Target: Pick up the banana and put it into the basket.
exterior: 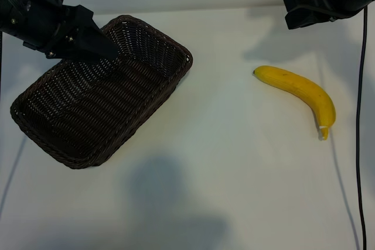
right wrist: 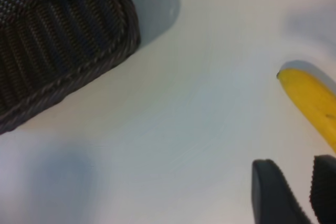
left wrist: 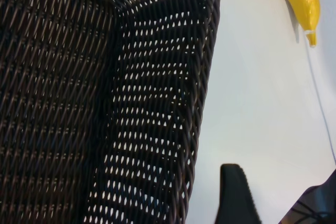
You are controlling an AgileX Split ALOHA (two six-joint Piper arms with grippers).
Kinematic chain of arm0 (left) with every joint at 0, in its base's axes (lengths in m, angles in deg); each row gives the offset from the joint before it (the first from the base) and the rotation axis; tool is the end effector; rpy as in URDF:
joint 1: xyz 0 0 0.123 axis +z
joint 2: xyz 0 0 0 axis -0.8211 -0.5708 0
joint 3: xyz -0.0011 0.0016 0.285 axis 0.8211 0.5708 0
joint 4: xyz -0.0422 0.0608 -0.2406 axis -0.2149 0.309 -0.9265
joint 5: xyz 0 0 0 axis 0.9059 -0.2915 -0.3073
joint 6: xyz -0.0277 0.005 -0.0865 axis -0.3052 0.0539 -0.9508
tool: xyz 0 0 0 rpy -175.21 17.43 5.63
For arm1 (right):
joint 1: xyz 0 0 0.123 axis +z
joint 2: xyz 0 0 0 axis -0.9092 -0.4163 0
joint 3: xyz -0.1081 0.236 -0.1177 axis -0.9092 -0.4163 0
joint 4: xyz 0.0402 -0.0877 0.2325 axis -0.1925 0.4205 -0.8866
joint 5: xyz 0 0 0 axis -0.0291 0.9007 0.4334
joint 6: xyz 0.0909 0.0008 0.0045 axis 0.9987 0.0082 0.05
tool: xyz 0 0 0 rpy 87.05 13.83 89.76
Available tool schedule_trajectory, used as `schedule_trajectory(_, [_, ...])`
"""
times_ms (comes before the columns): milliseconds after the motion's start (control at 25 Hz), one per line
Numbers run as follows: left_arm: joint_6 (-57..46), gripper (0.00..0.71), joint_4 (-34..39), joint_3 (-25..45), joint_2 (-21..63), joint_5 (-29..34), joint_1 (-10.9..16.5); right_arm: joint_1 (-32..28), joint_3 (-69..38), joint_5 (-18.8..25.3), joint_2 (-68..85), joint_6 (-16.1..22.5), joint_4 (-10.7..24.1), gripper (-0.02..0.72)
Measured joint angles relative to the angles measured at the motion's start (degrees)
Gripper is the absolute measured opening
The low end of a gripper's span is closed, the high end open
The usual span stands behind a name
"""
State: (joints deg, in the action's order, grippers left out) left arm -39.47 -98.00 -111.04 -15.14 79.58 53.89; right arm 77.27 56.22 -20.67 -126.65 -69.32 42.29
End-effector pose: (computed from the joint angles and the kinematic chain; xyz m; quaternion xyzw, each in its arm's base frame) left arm 0.3397 -0.0637 0.2814 0.1072 0.9295 -0.3160 0.1574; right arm 0.3385 0.1065 0.3151 -0.1692 0.9351 0.2064 0.2332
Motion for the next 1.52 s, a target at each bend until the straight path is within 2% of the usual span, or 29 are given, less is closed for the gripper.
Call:
schedule_trajectory(240, [0.0, 0.478, 0.0, 0.0, 0.0, 0.0, 0.0, 0.0, 0.0, 1.5, 0.0, 0.0, 0.0, 0.232])
schedule_trajectory(840, [0.2, 0.478, 0.0, 0.0, 0.0, -0.3, 0.0, 0.0, 0.0, 1.7, 0.0, 0.0, -0.1, 0.232])
schedule_trajectory(1160, [0.1, 0.478, 0.9, 0.0, 0.0, -5.1, 0.0, 0.0, 0.0, 1.7, 0.0, 0.0, -0.1, 0.232])
schedule_trajectory(1280, [-2.4, 0.477, 1.8, 0.0, 0.0, -4.4, 0.0, 0.0, 0.0, 1.7, 0.0, 0.0, -0.1, 0.232])
schedule_trajectory(1400, [-6.6, 0.47, 3.0, 0.0, 1.2, -2.4, 1.0, 0.0, 0.0, 1.7, 0.0, 0.0, -0.1, 0.232])
schedule_trajectory(1520, [-11.7, 0.453, 5.9, 0.0, 5.8, -1.3, 3.7, 0.0, 0.0, 1.7, 0.0, 0.0, -0.1, 0.232])
